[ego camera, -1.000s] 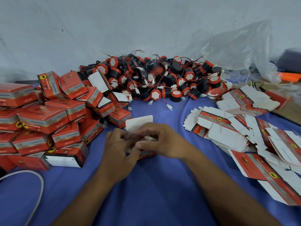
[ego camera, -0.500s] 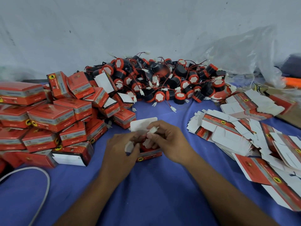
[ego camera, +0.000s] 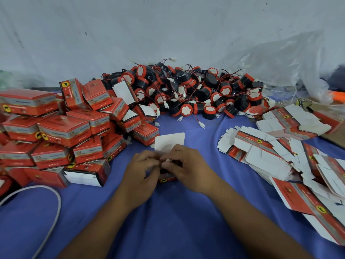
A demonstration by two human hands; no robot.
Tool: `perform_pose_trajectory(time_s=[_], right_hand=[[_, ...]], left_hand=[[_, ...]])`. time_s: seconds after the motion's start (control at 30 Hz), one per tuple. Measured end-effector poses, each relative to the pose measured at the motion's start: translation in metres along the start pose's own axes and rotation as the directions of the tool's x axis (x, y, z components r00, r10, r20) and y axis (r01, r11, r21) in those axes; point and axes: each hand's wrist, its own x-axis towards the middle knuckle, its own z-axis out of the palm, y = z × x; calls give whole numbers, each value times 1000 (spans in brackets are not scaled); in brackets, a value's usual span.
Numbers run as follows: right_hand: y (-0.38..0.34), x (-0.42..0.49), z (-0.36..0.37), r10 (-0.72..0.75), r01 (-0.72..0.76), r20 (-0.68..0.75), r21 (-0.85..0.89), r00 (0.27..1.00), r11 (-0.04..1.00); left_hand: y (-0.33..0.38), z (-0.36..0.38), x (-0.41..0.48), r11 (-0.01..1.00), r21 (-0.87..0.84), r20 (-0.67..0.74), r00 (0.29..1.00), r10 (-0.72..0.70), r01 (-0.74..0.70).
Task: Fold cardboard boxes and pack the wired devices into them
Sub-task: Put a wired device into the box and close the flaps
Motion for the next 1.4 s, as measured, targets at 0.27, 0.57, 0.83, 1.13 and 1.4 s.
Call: perform_pose_trajectory(time_s=[0.27, 0.57, 0.83, 1.13, 1.4], right_hand=[[-4, 12, 7, 189, -196, -65, -123, 980, 973], [-4, 13, 7, 90, -40, 125, -355, 988, 934], [-2, 4, -5, 90, 34, 283, -406, 955, 913], [46, -2, -50, 380, -307, -395, 235, 837, 922], [48, -2, -16, 339, -315, 33, 469, 940, 825]], left_hand=[[-1, 10, -5, 809, -520, -143, 906, -398, 273], [5, 11, -10, 997, -77, -168, 986, 7, -20], [3, 15, -8, 999, -11, -51, 998, 34, -34], [3, 25, 0, 998, 44, -90, 995, -35, 39], [-2, 20, 2, 848, -458, -71, 940, -333, 266]])
